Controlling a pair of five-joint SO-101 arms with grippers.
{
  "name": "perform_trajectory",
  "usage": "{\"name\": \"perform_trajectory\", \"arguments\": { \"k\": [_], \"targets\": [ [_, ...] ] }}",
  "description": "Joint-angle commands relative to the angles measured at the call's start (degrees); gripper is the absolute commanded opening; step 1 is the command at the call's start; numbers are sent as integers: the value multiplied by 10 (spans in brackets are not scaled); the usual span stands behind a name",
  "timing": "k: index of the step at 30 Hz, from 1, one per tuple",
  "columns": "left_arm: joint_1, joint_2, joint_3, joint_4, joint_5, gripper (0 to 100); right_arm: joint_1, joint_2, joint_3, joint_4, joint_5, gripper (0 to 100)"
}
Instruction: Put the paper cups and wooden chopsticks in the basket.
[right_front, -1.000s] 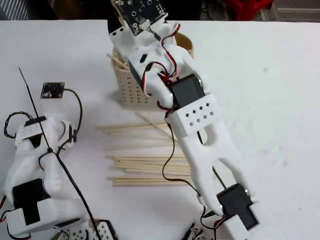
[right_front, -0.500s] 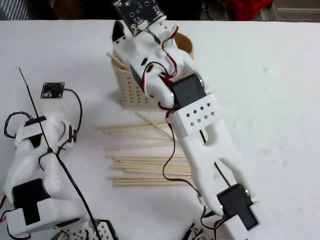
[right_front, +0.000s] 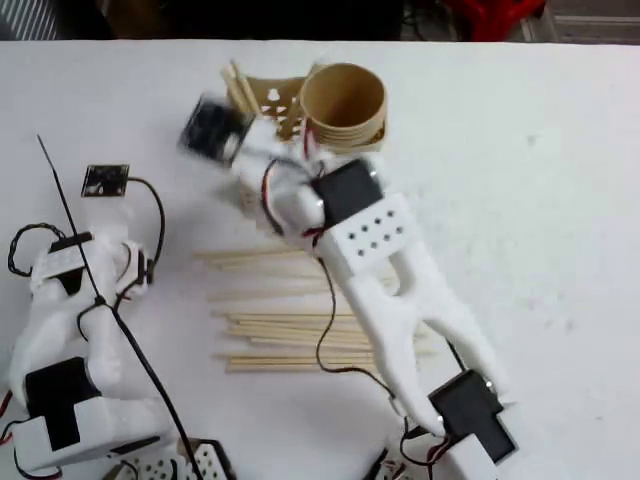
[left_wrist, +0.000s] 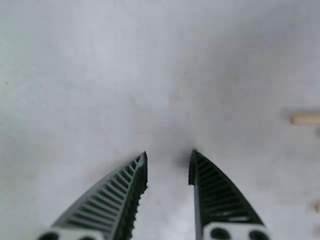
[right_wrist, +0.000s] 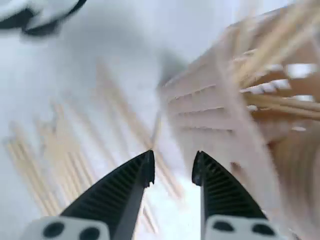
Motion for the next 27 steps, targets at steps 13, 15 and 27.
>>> {"name": "perform_trajectory", "arguments": {
  "k": [13,15,27],
  "targets": [
    [-2,-1,-3,-9,-4,151,25,17,351,-243,76,136],
    [-2,-1,-3,-9,-4,151,40,60,337,-261,79,137],
    [-2,-1,-3,-9,-3,151,57,196,247,-269,80,132]
  ]
}}
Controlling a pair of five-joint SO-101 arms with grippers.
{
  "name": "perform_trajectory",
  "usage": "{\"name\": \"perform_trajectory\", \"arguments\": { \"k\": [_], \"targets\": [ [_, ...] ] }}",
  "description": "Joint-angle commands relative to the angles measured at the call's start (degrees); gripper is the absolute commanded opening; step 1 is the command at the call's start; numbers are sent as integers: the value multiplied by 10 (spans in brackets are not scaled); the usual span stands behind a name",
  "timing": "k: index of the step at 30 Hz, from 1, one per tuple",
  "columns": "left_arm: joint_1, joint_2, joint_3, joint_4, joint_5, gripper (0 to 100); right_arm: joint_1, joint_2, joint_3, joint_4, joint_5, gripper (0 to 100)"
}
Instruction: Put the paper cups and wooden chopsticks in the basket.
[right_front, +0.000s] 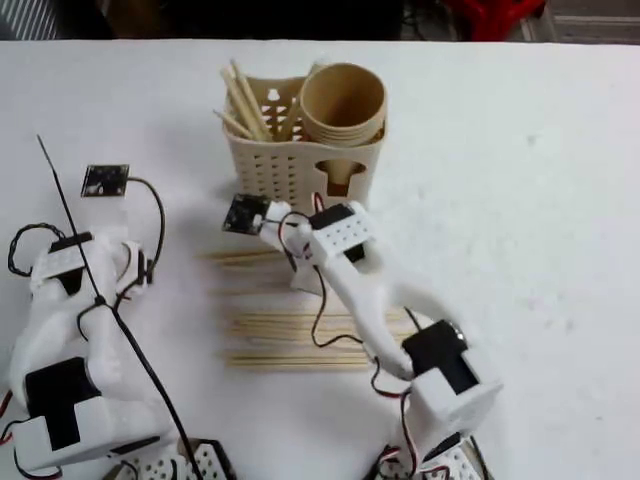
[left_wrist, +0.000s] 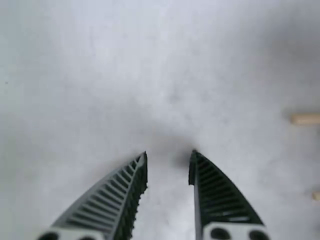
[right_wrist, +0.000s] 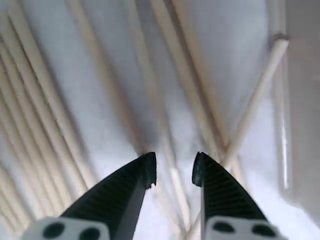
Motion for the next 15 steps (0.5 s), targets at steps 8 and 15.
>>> {"name": "perform_trajectory", "arguments": {
  "k": [8,15],
  "targets": [
    [-2,-1,-3,-9,-3,151,-23,-4,13,1,9,26],
    [-2,-1,-3,-9,-3,151,-45,-117,103,-3,40,17]
  ]
}}
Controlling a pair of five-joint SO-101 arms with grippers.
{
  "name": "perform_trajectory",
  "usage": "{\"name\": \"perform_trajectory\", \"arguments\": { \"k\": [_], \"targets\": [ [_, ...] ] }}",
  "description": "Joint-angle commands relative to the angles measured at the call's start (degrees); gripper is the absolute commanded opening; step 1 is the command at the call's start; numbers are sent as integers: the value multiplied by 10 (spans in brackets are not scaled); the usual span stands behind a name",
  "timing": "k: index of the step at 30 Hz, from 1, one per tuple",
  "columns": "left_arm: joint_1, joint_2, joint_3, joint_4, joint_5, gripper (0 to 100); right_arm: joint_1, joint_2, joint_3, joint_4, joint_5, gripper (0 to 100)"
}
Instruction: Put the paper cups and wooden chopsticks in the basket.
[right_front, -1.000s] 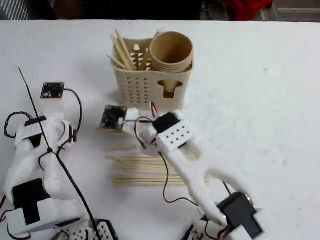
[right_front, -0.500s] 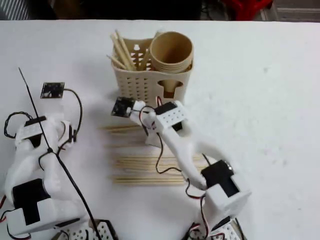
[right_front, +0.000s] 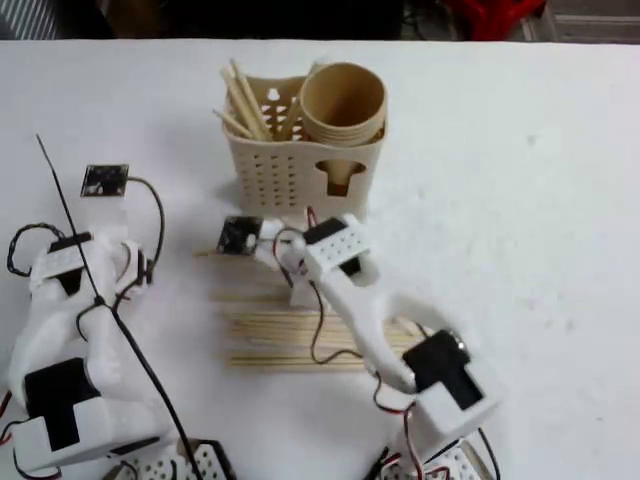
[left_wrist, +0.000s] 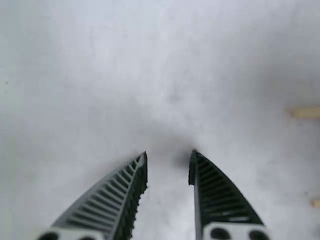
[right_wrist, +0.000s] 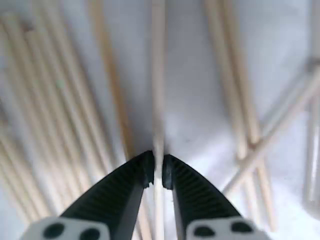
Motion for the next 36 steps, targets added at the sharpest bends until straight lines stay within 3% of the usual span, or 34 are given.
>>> {"name": "perform_trajectory", "arguments": {
  "k": [1,6,8,10,16,28,33,36],
  "targets": [
    [-2,-1,-3,-9,-3,151,-11,-71,27,-1,11,17],
    [-2,-1,-3,-9,-3,151,-2,-131,26,-1,4,18],
    [-2,-1,-3,-9,-3,151,8,-144,13,-15,-33,26],
    [-2,-1,-3,-9,-3,151,29,-142,-3,-22,-75,65],
    [-2,-1,-3,-9,-3,151,44,-102,-9,-18,-58,224],
    [-2,-1,-2,-9,-3,151,103,7,-13,-207,-113,229],
    [-2,-1,-2,-9,-3,151,83,39,-12,-214,-113,229],
    [-2,-1,-2,-9,-3,151,77,44,-12,-167,-99,224]
  ]
}}
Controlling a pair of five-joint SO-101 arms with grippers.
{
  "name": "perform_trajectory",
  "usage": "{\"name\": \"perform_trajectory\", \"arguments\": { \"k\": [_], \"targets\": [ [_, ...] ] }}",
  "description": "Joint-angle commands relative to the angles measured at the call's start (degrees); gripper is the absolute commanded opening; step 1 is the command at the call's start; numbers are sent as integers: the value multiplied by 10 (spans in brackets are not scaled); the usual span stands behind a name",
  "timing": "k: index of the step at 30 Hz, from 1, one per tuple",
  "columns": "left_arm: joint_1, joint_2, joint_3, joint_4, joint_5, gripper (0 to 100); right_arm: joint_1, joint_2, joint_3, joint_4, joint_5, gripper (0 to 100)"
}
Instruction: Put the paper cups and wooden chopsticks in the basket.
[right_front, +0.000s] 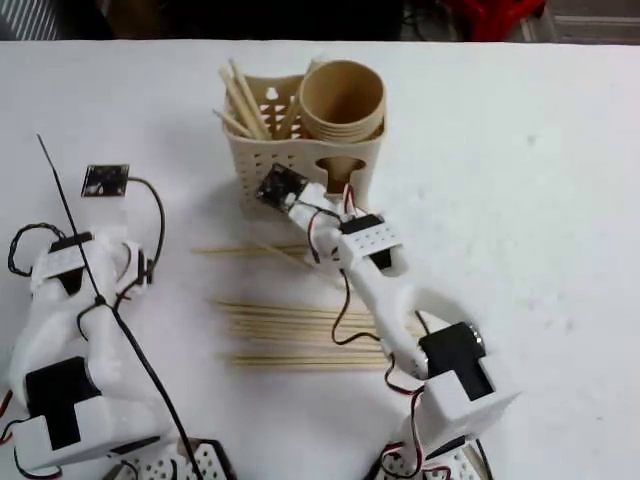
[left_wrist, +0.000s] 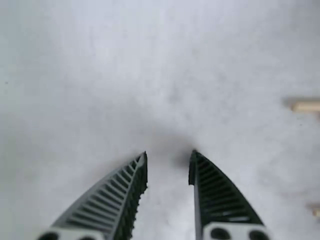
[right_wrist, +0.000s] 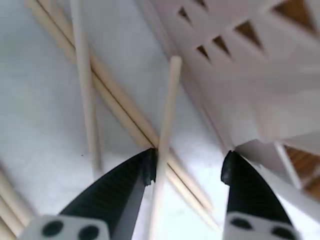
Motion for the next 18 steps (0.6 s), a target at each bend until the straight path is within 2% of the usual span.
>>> {"name": "perform_trajectory", "arguments": {
  "k": [1,6,12,18],
  "targets": [
    [-2,-1,-2,-9,-3,151,-17,1,-18,53,24,209],
    [-2,-1,-2,-9,-3,151,-19,-36,-15,137,70,95],
    [-2,-1,-2,-9,-3,151,-50,-86,35,177,77,91],
    [-2,-1,-2,-9,-3,151,-89,-195,84,191,71,91]
  ]
}}
